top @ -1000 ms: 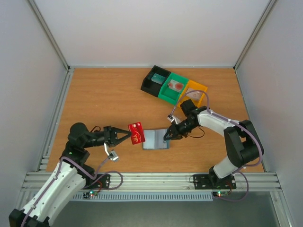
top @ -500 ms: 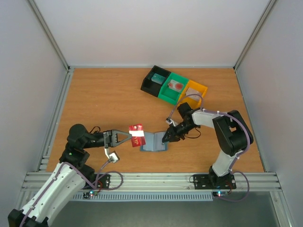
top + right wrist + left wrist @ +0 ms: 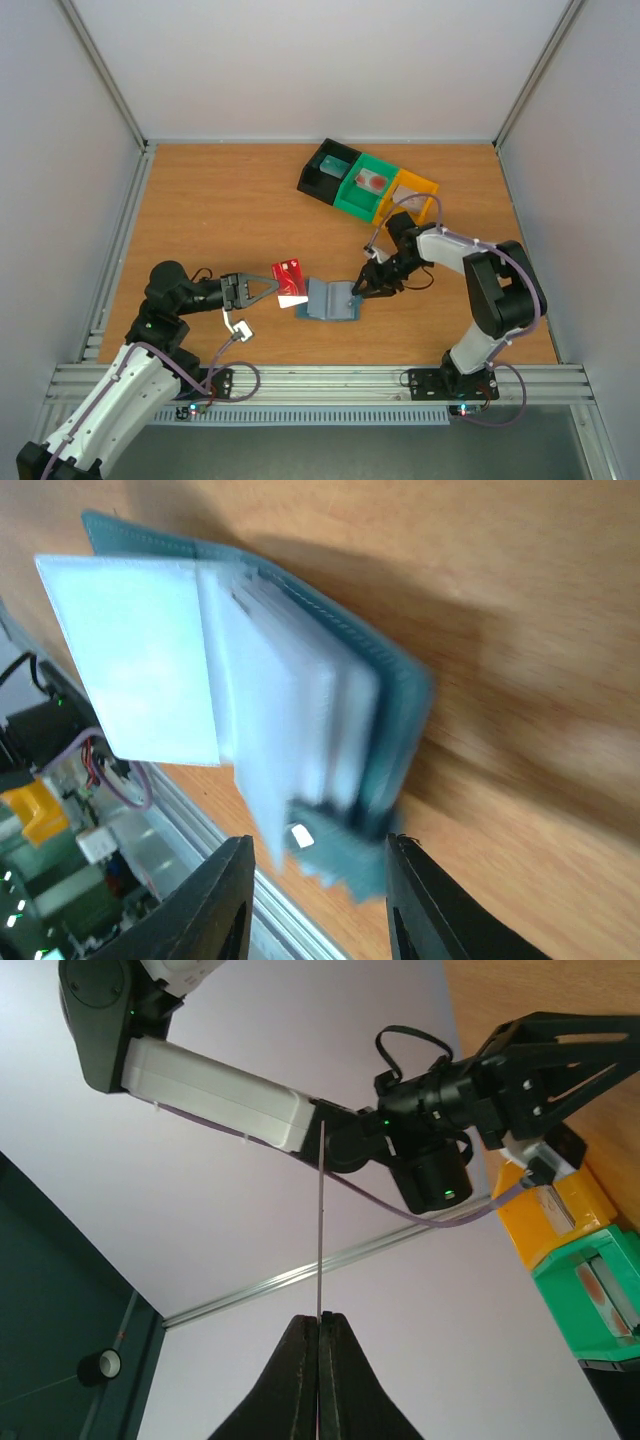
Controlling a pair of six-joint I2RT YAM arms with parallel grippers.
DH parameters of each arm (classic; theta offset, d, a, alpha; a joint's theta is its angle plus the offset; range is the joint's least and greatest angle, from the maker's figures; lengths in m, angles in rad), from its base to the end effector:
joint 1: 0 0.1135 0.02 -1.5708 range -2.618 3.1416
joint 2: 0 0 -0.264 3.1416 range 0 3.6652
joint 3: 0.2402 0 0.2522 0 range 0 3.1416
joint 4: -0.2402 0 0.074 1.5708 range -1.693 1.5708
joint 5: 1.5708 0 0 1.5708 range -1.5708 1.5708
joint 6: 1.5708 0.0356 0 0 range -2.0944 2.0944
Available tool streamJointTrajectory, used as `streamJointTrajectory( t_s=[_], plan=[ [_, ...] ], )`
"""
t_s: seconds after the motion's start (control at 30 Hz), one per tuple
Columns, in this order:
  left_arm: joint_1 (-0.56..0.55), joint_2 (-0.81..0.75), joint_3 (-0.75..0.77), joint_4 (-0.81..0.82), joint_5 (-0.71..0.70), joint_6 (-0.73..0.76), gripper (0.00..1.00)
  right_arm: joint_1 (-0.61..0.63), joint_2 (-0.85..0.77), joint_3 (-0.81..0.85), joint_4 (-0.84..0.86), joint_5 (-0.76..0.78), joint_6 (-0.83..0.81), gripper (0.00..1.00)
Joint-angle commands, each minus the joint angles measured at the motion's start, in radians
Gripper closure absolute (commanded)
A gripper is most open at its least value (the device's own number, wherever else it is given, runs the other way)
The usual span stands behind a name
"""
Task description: Take the credit cards out of the card holder
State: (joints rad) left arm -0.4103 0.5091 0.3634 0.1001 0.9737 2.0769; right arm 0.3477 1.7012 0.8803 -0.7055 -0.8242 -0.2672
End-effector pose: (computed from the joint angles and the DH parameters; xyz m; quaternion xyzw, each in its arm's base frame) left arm 0.1116 -0.0806 0.2617 0.7090 -0.1007 0.2244 0.6609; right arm 0.2445 0.1164 0.1388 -0.2857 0.8704 0.4009 0.0042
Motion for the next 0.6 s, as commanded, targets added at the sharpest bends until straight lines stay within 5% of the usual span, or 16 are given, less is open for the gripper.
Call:
streamJointTrajectory(
  t_s=[0.0,0.37,0.57],
  plan=[
    [-0.007,-0.014,0.016,0.005,0.002,0.179,1.0,-0.012,-0.09,0.068,-0.138,0.136,-0.033,0.61],
    [-0.014,-0.017,0.013,0.012,-0.02,0.166,1.0,-0.001,-0.375,0.262,-0.318,0.252,-0.102,0.54],
    [-0.026,0.02,0.002,0.059,-0.014,0.172,1.0,0.162,-0.543,0.356,-0.207,0.136,-0.101,0.49]
  ],
)
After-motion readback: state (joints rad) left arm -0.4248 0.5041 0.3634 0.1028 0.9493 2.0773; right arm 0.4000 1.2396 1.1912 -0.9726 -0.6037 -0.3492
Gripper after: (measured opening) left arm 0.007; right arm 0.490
